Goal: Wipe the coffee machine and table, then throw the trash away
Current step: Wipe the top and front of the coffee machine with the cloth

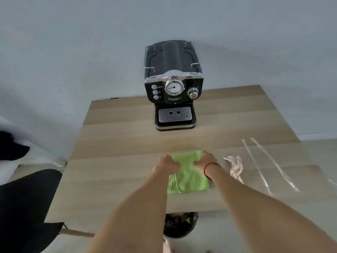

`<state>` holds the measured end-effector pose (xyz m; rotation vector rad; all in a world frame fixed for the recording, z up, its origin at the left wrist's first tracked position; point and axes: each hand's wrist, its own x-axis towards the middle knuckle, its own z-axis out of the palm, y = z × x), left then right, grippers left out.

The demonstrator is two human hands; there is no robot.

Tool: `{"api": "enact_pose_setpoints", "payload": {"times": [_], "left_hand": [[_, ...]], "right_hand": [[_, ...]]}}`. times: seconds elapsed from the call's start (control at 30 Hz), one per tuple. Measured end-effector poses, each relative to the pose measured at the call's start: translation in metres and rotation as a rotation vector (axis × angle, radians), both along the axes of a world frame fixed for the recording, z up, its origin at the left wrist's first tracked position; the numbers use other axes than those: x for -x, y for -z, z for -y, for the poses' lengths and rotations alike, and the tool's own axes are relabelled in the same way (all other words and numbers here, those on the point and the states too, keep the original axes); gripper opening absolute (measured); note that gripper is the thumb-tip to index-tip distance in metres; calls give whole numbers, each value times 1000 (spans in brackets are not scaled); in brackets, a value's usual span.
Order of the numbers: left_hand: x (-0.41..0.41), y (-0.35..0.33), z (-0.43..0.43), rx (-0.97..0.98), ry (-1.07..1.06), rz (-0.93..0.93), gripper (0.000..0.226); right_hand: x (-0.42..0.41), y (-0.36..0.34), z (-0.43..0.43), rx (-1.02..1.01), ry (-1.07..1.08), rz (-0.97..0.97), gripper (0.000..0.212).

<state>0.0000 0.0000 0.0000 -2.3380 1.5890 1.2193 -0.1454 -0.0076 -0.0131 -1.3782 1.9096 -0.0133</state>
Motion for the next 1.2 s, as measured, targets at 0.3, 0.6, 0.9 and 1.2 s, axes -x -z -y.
{"api": "enact_pose_setpoints", "payload": {"times": [0.3,0.6,0.9,1.2], "left_hand": [[9,49,4,-88,-371,-157,55],[19,-3,14,210,-332,-287,37],[19,-145,55,761,-373,-342,19],[-11,-214,123,810,-259,-358,36]], "right_hand": [[-5,32,3,-114,130,-3,51],[-7,-16,20,53,106,196,42],[-10,-151,70,608,64,284,29],[-27,-224,131,695,63,136,23]]}}
